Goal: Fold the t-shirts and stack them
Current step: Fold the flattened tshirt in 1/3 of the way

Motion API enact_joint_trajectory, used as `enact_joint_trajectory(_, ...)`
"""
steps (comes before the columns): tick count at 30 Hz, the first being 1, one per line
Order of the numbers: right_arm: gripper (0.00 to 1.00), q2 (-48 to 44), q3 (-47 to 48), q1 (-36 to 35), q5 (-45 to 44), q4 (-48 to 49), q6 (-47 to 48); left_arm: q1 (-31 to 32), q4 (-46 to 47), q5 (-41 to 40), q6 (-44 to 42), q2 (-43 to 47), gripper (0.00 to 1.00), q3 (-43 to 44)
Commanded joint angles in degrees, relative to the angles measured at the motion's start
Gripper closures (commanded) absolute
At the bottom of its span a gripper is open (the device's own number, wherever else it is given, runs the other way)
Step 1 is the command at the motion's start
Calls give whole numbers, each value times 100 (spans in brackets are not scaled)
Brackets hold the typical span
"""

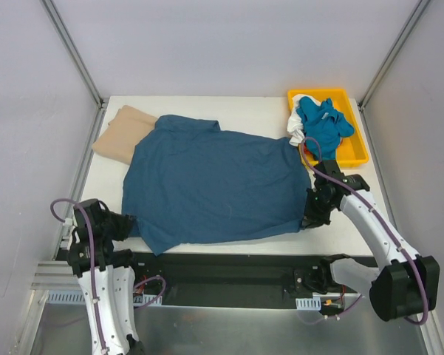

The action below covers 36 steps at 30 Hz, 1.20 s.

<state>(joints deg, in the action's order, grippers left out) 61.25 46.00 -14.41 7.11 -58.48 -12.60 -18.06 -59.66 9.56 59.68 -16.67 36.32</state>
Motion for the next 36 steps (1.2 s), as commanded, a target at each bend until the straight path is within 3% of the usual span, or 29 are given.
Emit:
enact_joint_trajectory(1, 91, 439, 690, 167, -193, 302, 152, -22, 1368, 292, -9, -652, 100, 121)
enact_joint_trajectory(7, 91, 1107, 1359, 474, -202, 337, 355, 145, 2291, 486, 26, -1734, 100, 376)
enact_joint_trajectory(15, 92, 1731, 1728, 773, 149, 618, 487, 1314, 2968, -763, 26, -3104, 100, 1070)
enact_joint_trajectory(24, 91, 2390, 2044, 932, 273, 1075, 425, 1393, 3583, -921, -386, -4810, 100, 1914)
enact_joint_trajectory(36, 88, 3235, 2431, 1037, 124, 1304, 355, 1665, 3944, -464, -1212, -6726, 100, 3276)
